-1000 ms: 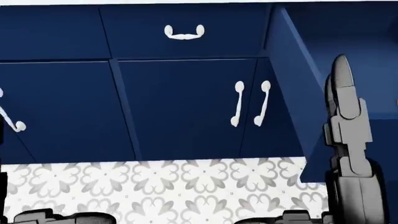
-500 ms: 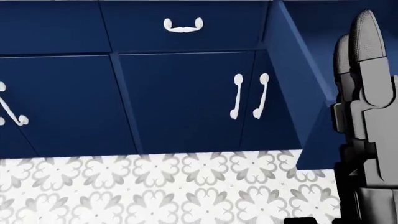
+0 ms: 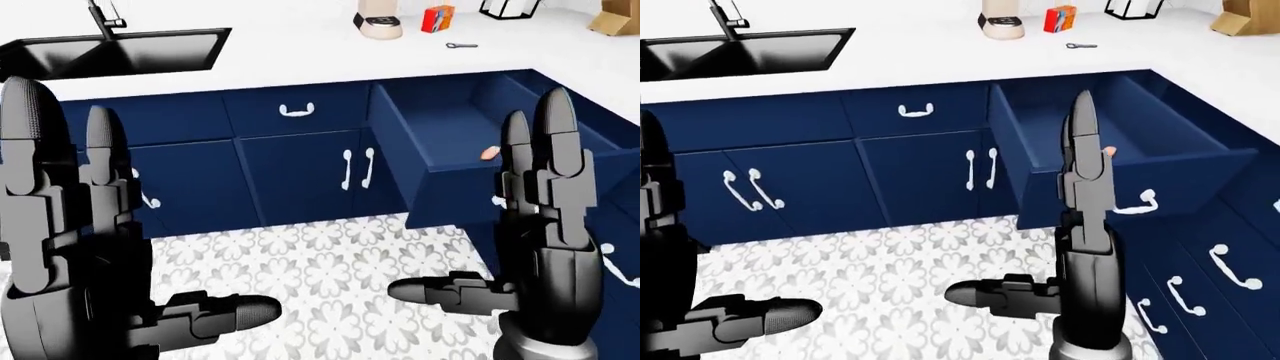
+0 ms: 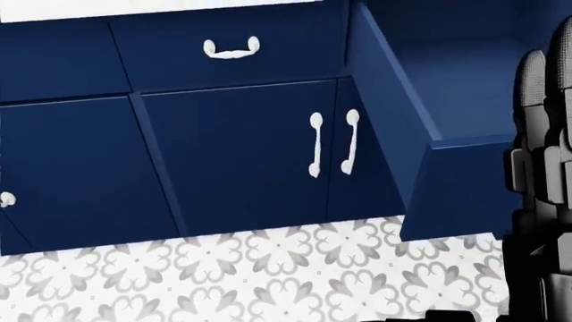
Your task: Close the right drawer.
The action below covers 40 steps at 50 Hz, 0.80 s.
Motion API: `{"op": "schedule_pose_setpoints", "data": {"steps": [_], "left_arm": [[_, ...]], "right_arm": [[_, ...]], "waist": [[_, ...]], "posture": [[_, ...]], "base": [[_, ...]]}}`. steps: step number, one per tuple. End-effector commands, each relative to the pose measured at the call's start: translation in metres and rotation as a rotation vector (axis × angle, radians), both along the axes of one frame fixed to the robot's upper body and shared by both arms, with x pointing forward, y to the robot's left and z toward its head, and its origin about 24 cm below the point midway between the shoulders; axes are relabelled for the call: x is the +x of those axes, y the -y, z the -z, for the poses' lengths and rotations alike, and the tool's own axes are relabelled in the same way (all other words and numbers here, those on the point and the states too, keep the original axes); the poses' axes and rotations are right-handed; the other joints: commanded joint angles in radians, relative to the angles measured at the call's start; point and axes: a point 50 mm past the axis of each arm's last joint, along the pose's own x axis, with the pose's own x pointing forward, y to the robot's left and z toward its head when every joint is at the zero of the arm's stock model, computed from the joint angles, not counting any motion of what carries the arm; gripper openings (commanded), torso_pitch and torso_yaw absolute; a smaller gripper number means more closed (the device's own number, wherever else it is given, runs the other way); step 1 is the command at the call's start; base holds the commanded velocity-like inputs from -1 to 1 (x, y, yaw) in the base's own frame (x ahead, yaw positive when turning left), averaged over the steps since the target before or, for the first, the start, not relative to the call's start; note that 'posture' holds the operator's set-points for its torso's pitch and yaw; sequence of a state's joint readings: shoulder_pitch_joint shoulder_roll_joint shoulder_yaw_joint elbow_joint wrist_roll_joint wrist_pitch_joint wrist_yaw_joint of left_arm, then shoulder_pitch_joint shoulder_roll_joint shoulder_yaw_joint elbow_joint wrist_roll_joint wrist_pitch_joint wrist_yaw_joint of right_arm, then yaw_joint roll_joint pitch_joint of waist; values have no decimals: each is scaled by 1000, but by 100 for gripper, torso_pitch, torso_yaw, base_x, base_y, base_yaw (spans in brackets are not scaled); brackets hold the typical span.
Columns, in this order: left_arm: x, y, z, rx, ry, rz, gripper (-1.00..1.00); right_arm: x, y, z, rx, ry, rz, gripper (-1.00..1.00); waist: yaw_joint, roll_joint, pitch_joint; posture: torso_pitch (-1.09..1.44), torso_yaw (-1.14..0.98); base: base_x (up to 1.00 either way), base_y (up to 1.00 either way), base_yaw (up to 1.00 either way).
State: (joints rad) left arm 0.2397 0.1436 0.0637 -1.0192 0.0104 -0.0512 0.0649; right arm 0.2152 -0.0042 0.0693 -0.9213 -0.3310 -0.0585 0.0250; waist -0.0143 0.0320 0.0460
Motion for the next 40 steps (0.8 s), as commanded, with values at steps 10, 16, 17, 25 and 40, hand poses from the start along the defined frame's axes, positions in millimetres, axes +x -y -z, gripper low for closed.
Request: {"op": "schedule_pose_setpoints", "data": {"steps": [10, 16, 17, 25, 40], "left_arm": [[-5, -5, -10, -12, 54, -8, 100], [-3, -8, -11, -36, 41, 3, 100], [-3, -8, -11, -34, 41, 1, 100], [-5, -9, -12, -40, 58, -5, 100], [-4, -8, -11, -41, 47, -3, 100]], "right_arm": [[-8, -1, -11, 12, 76, -12, 100], [-11, 1, -14, 26, 91, -3, 100], [-10, 1, -12, 26, 89, -6, 100], [-10, 0, -12, 24, 89, -8, 100], [-10, 1, -12, 24, 88, -6, 100]], "waist": [[14, 4, -11], [2, -42, -11], [7, -60, -10], [11, 14, 14], [15, -91, -19]], "posture": [[0, 0], [0, 0], [0, 0], [0, 0], [0, 0]], "base": [[0, 0, -25], [0, 0, -26], [0, 0, -27], [0, 0, -26], [0, 0, -25]]}}
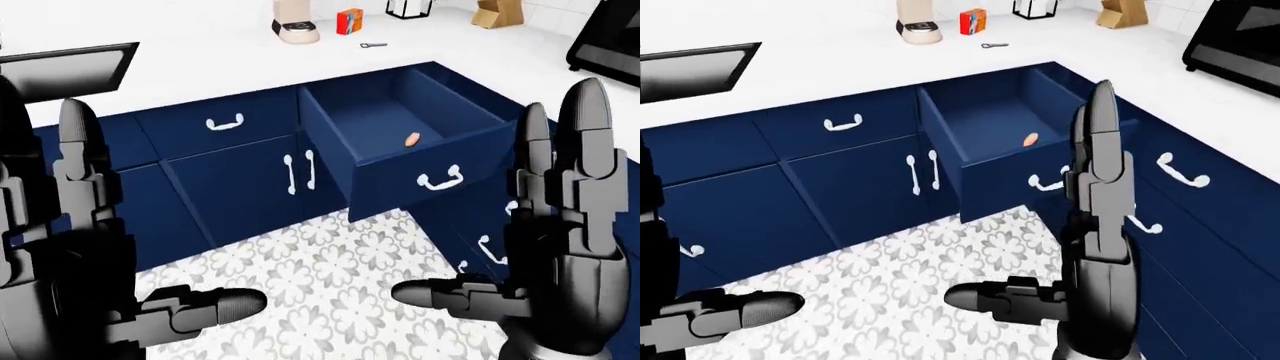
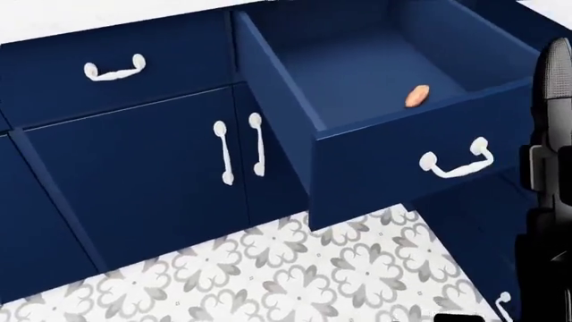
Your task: Close the right drawer.
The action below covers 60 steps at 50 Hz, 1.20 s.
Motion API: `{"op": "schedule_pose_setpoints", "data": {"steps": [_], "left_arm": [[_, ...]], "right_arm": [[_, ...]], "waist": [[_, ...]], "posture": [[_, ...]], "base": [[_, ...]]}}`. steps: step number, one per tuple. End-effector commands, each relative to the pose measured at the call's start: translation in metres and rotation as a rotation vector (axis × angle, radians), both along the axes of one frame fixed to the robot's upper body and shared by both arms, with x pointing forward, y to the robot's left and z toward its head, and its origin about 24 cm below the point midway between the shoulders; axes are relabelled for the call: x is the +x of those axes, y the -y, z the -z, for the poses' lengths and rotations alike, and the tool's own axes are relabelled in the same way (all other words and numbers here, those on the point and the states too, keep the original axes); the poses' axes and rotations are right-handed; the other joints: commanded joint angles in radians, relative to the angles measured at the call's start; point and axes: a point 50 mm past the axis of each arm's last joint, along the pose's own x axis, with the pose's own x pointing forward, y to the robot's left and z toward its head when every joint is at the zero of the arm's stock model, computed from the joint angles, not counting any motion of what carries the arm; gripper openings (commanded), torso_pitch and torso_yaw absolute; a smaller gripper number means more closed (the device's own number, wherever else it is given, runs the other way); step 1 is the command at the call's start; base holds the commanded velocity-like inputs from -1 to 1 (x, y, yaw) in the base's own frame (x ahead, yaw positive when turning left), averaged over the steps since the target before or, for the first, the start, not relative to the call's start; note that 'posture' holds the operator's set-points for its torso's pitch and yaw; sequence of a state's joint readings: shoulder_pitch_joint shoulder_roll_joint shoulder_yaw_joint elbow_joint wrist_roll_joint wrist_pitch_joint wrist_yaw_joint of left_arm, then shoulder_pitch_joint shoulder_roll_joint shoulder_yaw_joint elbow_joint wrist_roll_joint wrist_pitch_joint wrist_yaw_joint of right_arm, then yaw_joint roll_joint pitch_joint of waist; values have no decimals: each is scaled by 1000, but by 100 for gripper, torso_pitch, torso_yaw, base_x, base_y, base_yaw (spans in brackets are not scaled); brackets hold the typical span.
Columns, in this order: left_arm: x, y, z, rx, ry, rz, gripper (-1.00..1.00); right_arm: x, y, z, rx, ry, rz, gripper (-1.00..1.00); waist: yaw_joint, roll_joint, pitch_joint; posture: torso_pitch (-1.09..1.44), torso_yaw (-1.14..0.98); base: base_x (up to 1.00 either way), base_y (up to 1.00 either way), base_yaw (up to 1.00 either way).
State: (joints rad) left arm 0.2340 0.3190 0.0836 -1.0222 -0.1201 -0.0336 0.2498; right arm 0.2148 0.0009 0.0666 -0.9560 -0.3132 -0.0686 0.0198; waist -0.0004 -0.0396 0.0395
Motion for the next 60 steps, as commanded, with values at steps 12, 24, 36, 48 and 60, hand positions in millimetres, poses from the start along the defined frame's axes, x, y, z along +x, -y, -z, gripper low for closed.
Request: {"op": "schedule_pose_setpoints", "data": {"steps": [12, 24, 36, 48, 60], "left_arm": [[-5, 3, -5, 21, 44, 11, 100], [-4, 4, -5, 19, 42, 15, 100], [-5, 4, -4, 16, 38, 20, 100], [-5, 5, -3, 16, 37, 23, 100], [-5, 6, -4, 15, 37, 26, 100]], "right_arm": [[-4, -1, -5, -1, 39, -6, 100], [-4, -1, -4, -1, 35, -10, 100], [-4, -2, -3, -2, 35, -10, 100], [-3, -2, -2, -4, 32, -14, 100], [-3, -3, -2, -8, 28, -17, 100]], "waist": [[-2, 105, 14], [6, 45, 7], [0, 65, 16], [4, 74, 7], [-3, 42, 9]], "posture": [[0, 0], [0, 0], [0, 0], [0, 0], [0, 0]], "base": [[0, 0, -25], [0, 0, -24], [0, 0, -25], [0, 0, -24], [0, 0, -25]]}}
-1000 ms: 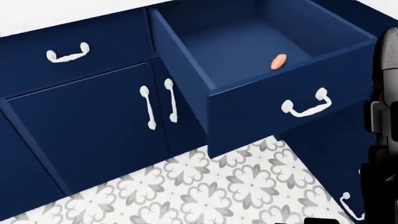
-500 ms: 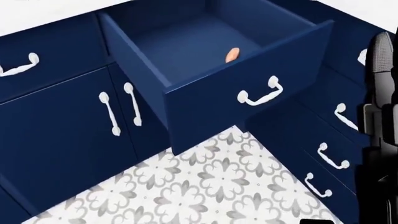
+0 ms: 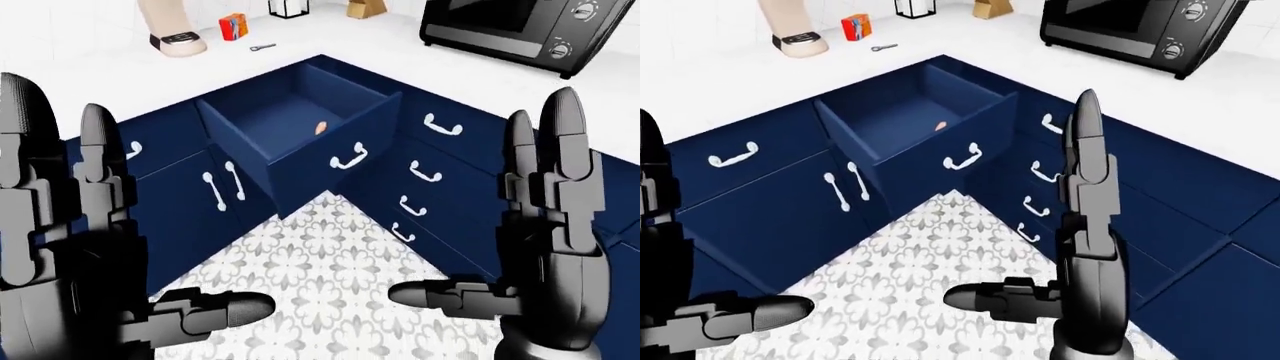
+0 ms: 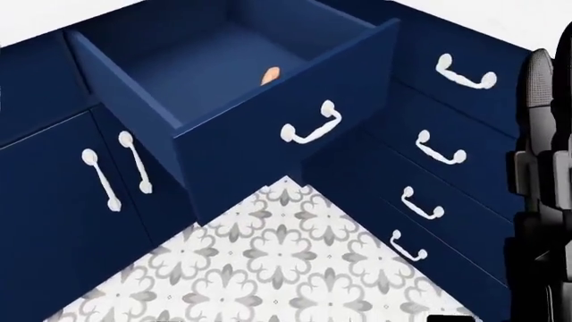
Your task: Close the right drawer.
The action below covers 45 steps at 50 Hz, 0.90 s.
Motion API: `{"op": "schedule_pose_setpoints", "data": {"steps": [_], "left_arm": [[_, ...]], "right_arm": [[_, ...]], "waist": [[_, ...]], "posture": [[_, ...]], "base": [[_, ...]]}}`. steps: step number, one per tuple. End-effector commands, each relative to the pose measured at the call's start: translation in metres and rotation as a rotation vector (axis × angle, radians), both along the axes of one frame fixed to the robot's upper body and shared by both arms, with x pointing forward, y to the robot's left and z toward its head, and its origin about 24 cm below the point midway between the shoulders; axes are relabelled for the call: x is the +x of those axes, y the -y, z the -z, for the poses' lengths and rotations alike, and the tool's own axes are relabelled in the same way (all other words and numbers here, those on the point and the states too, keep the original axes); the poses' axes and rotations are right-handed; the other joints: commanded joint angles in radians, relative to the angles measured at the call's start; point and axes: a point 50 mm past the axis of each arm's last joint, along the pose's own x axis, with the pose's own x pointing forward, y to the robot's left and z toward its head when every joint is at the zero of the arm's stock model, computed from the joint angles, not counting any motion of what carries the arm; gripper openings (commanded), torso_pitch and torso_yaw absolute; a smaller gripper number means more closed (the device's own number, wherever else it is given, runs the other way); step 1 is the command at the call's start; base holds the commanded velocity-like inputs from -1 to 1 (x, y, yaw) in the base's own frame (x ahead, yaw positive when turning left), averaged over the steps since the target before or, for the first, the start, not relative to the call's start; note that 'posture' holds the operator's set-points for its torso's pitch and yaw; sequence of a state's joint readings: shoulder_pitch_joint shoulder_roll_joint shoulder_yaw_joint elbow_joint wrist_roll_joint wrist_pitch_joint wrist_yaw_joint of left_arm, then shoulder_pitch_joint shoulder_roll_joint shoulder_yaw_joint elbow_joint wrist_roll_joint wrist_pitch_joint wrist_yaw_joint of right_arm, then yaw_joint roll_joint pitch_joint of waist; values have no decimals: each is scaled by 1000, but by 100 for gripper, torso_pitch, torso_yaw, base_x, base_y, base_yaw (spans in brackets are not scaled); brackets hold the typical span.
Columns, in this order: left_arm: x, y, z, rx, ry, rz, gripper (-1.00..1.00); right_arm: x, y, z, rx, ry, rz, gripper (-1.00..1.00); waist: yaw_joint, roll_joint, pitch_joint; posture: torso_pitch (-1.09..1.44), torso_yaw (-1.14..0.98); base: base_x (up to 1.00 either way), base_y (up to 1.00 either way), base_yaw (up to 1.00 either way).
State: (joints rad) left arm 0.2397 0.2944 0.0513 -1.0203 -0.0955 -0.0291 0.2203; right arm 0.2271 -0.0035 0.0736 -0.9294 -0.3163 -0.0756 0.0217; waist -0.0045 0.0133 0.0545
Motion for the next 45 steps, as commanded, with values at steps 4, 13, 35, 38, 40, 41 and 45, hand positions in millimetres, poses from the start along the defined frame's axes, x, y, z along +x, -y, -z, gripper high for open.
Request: {"op": "schedule_pose_setpoints", "data": {"steps": [4, 13, 35, 38, 40, 41, 45], "left_arm": [[-6, 2, -6, 7, 53, 7, 100], [-6, 2, -6, 5, 52, 8, 100], [-6, 1, -6, 0, 51, 10, 100], [-6, 1, -6, 0, 52, 11, 100], [-6, 1, -7, 0, 53, 9, 100], [-5, -1, -8, -3, 53, 9, 100], [-6, 0, -7, -1, 53, 9, 100]], "right_arm": [[-6, -2, -8, -1, 58, -11, 100], [-5, -3, -7, -4, 57, -12, 100], [-4, -3, -6, -5, 54, -15, 100], [-5, -3, -6, -4, 54, -15, 100], [-4, -3, -5, -4, 52, -16, 100], [-4, -3, -5, -6, 51, -16, 100], [-4, -3, -5, -6, 52, -16, 100]], "waist": [[3, 45, 2], [10, 32, -8], [13, 66, -1], [9, 40, -11], [9, 21, -6], [10, 8, -6], [3, -75, -20]], "posture": [[0, 0], [0, 0], [0, 0], [0, 0], [0, 0], [0, 0], [0, 0]], "base": [[0, 0, -24], [0, 0, -24], [0, 0, -22], [0, 0, -21], [0, 0, -21], [0, 0, -21], [0, 0, -21]]}}
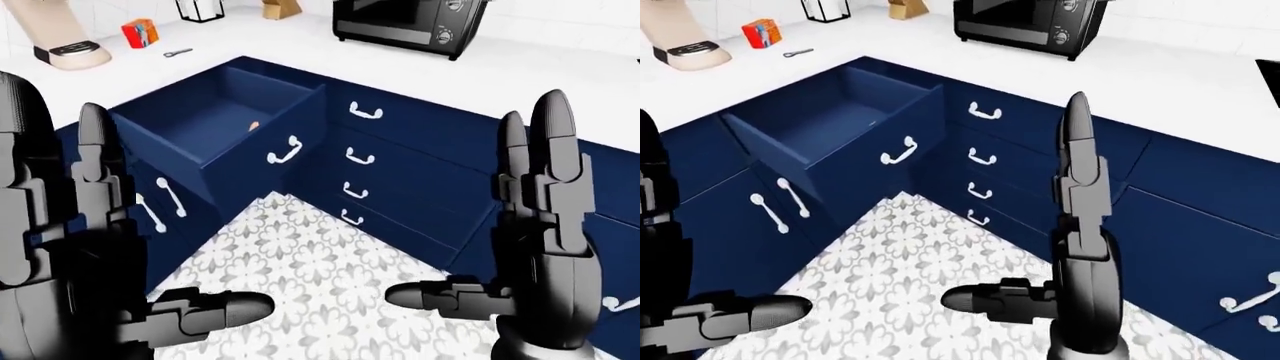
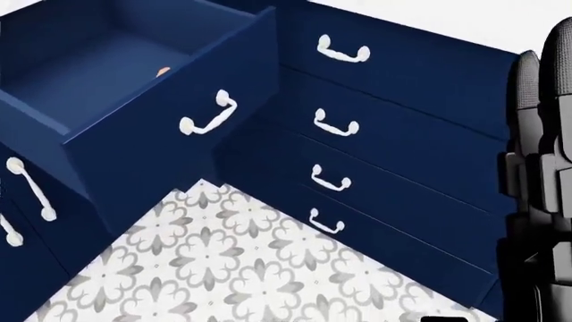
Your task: Close the right drawer.
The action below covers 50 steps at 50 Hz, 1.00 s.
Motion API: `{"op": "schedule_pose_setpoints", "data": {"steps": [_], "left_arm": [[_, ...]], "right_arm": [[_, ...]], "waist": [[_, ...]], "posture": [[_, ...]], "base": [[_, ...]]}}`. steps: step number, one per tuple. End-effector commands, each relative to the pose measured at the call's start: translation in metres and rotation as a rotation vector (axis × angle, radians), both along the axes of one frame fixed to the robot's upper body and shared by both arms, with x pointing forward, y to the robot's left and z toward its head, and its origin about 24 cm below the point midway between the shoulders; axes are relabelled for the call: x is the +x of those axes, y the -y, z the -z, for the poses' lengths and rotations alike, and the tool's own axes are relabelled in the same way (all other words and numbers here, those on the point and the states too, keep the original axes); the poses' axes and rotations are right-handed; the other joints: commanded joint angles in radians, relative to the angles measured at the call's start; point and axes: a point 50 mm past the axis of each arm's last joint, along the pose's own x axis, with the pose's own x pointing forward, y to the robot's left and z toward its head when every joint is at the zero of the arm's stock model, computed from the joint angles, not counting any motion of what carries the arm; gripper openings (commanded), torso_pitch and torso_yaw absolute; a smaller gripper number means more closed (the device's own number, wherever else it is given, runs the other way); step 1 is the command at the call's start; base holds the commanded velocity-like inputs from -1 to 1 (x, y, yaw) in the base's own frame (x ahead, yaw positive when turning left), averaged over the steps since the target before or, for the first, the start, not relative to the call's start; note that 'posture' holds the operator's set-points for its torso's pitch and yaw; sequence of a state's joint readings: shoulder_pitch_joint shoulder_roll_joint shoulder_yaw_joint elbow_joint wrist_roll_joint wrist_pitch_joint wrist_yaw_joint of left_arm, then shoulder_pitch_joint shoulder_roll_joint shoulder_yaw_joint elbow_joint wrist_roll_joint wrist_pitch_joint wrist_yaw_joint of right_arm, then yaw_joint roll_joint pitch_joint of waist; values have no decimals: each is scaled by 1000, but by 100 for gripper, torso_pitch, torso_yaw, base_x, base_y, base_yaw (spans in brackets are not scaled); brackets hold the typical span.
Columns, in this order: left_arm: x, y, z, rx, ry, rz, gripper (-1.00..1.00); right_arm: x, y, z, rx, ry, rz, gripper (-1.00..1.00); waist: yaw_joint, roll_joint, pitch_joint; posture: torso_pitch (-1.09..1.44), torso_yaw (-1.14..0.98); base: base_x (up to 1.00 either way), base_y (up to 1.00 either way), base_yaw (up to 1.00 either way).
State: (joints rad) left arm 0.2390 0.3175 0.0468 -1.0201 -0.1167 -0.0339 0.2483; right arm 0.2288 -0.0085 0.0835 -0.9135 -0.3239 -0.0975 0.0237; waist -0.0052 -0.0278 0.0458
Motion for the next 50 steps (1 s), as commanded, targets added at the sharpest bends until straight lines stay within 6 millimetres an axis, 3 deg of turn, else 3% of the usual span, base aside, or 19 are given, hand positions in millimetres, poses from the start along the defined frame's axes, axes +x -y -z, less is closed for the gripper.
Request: {"op": "schedule_pose_setpoints", "data": {"steps": [1, 2, 5, 8, 10, 12, 14, 15, 18, 21, 23, 25, 35, 37, 38, 40, 41, 47, 50], "left_arm": [[-5, 0, -7, 13, 50, 3, 100], [-6, 0, -7, 12, 51, 4, 100], [-6, 0, -7, 13, 50, 3, 100], [-6, 0, -7, 12, 50, 3, 100], [-6, 0, -7, 12, 52, 1, 100], [-6, 0, -7, 12, 52, 2, 100], [-7, 1, -6, 13, 50, 4, 100], [-7, 0, -6, 13, 51, 3, 100], [-7, 0, -6, 12, 50, 4, 100], [-7, 1, -5, 12, 48, 5, 100], [-7, 1, -5, 12, 50, 5, 100], [-7, 1, -5, 13, 49, 5, 100], [-7, 2, -5, 12, 47, 6, 100], [-7, 2, -5, 13, 47, 7, 100], [-7, 2, -5, 12, 47, 7, 100], [-7, 2, -5, 12, 47, 7, 100], [-7, 2, -5, 12, 47, 7, 100], [-7, 2, -5, 12, 46, 7, 100], [-7, 1, -5, 11, 47, 6, 100]], "right_arm": [[-5, -1, -7, 8, 48, -5, 100], [-5, -1, -7, 7, 49, -5, 100], [-5, -1, -7, 8, 49, -5, 100], [-5, -1, -7, 7, 49, -5, 100], [-5, -1, -7, 7, 49, -5, 100], [-6, -1, -7, 6, 50, -5, 100], [-6, 0, -8, 8, 50, -4, 100], [-6, -1, -8, 5, 50, -4, 100], [-6, -1, -8, 4, 52, -4, 100], [-6, 0, -7, 5, 50, -3, 100], [-6, 0, -7, 5, 51, -3, 100], [-5, -1, -6, 5, 48, -6, 100], [-5, -1, -6, 3, 47, -6, 100], [-5, -1, -6, 4, 47, -5, 100], [-5, -1, -6, 4, 46, -5, 100], [-5, -1, -6, 4, 47, -5, 100], [-5, -1, -6, 4, 46, -5, 100], [-5, -1, -5, 4, 45, -5, 100], [-5, -1, -5, 2, 45, -5, 100]], "waist": [[-3, 4, -4], [3, -7, -6], [1, 15, -8], [5, 43, 8], [5, 71, 12], [6, 125, -2], [18, 105, 7], [11, 110, 13], [8, 88, 0], [9, 59, 3], [11, 31, 2], [8, -23, -14], [6, 55, 11], [5, 93, 8], [6, 126, -4], [18, 104, 8], [11, 108, 13], [10, 58, 3], [11, 9, -3]], "posture": [[0, 0], [0, 0], [0, 0], [0, 0], [0, 0], [0, 0], [0, 0], [0, 0], [0, 0], [0, 0], [0, 0], [0, 0], [0, 0], [0, 0], [0, 0], [0, 0], [0, 0], [0, 0], [0, 0]], "base": [[0, 0, -21], [0, 0, -20], [0, 0, -22], [0, 0, -21], [0, 0, -21], [0, 0, -22], [0, 0, -21], [0, 0, -22], [0, 0, -21], [0, 0, -21], [0, 0, -21], [0, 0, -21], [0, 0, -20], [0, 0, -20], [0, 0, -19], [0, 0, -20], [0, 0, -20], [0, 0, -18], [0, 0, -19]]}}
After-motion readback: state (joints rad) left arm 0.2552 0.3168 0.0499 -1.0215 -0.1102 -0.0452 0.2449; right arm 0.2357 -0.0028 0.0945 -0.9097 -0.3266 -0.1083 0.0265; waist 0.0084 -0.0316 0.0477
